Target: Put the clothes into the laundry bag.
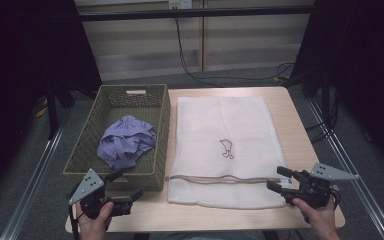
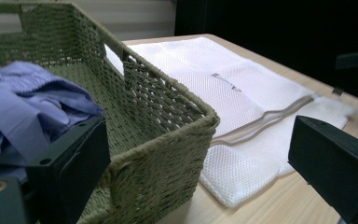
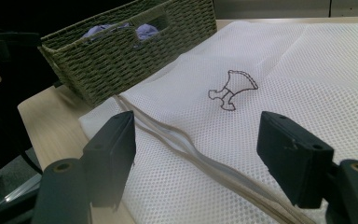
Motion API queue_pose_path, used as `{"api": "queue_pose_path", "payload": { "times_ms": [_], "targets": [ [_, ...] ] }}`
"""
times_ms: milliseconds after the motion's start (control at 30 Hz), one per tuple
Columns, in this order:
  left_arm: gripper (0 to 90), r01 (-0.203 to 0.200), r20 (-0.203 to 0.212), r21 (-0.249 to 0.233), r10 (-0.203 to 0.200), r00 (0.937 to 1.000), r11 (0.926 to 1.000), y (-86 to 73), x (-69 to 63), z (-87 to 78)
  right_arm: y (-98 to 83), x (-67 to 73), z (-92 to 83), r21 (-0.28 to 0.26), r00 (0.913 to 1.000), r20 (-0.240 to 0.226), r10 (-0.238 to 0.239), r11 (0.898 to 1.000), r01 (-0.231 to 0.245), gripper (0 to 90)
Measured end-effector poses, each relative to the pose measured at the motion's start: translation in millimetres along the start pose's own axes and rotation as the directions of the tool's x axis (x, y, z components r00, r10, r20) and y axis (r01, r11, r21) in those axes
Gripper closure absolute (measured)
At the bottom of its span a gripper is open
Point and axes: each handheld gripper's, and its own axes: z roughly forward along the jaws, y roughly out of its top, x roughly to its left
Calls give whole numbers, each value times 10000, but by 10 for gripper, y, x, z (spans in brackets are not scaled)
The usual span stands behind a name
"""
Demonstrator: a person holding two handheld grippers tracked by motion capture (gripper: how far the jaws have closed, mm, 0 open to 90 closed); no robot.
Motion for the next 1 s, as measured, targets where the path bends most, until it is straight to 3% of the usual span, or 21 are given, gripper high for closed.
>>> {"api": "queue_pose_path", "payload": {
  "times_ms": [267,533,733,1000],
  "targets": [
    [50,-241,25,171,241,9997,9996,8,-5,66,-1,20,54,183,9995,-297,-114,9998,120,283],
    [50,-238,119,181,236,9997,9996,4,-22,45,-11,7,93,370,9978,-659,71,9993,-47,324],
    [49,-318,346,235,310,9989,9992,-7,-38,28,-7,56,76,417,9979,-651,-46,9991,73,329],
    [46,-196,297,231,189,9994,9995,-5,9,46,3,30,76,345,9988,-486,64,9994,-47,328]
  ]
}}
